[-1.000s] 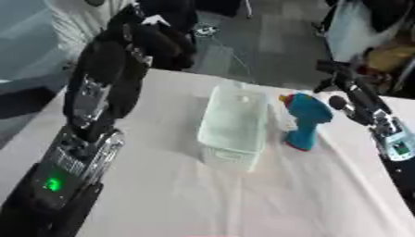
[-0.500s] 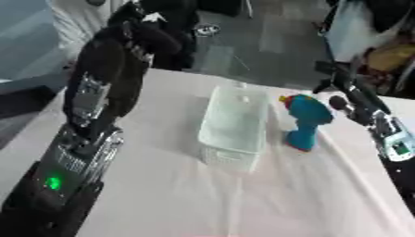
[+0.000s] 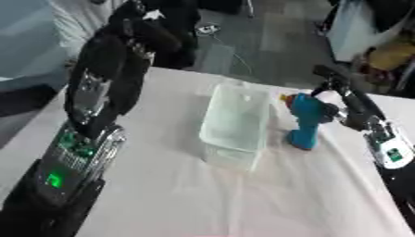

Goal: Pick up objects on the table and place them in the box.

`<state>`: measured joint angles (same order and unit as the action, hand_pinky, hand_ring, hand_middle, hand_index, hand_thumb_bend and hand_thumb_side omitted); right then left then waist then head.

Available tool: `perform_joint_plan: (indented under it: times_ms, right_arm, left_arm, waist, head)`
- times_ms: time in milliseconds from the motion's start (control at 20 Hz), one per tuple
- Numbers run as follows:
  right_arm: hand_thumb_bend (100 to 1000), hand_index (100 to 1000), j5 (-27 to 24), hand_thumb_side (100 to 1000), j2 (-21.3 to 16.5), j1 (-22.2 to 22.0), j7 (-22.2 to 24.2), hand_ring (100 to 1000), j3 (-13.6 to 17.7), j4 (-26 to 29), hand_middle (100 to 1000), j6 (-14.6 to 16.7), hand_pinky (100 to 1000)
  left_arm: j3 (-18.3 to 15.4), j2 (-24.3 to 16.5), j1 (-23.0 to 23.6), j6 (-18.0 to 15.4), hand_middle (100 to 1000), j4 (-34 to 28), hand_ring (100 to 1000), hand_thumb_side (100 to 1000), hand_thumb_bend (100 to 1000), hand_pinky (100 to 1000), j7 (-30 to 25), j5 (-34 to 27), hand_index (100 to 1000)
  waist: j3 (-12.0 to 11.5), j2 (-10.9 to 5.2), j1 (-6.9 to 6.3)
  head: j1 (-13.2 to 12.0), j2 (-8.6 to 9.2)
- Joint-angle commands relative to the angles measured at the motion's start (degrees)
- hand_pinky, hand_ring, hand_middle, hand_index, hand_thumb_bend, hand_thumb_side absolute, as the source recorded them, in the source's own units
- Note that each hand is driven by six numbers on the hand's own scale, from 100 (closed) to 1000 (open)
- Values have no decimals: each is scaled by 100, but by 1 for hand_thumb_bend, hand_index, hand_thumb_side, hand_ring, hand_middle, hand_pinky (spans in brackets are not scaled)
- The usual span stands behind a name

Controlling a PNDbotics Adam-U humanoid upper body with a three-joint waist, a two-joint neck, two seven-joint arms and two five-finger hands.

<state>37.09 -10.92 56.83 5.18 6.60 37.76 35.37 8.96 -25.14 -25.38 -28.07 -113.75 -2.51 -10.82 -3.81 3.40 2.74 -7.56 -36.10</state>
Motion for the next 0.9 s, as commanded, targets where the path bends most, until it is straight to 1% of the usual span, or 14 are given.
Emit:
perform_joint_plan:
  times_ms: [50,250,500,700,800,900]
  right_arm:
    - [1000,957,159,1000,31,-5,-401,662,64,251,1000,-203,901]
    - [1000,972,394,998,97,-112,-775,664,80,354,1000,-446,903]
    - [1000,973,680,989,126,-165,-998,665,79,319,1000,-574,904]
    - [1000,975,834,993,151,-186,-1079,668,63,328,1000,-674,906]
    - [1000,978,903,970,172,-200,-1040,671,36,360,1000,-756,911]
    - [986,978,948,968,204,-214,-944,672,10,416,1000,-815,912]
  left_arm:
    - [-40,-17,-70,15,804,-84,577,916,263,527,3,-28,654]
    - [-39,-17,-70,15,804,-84,577,916,263,527,-1,-29,654]
    - [-39,-21,-65,13,805,-84,576,917,262,527,-3,-28,654]
    - [-37,-23,-58,13,805,-84,576,917,262,526,-8,-28,654]
    - [-37,-22,-60,15,805,-84,577,919,264,527,-7,-29,654]
    - [-36,-20,-63,16,805,-84,577,916,263,527,-6,-32,654]
  waist:
    - [5,-99,-19]
    - [9,-98,-19]
    - [7,-94,-19]
    - [4,-99,-17]
    - [1,-101,-15]
    - [-2,-104,-14]
  head:
    - [-17,5]
    - [-14,4]
    - [-13,30]
    - [-16,22]
    - [-20,22]
    - [-24,20]
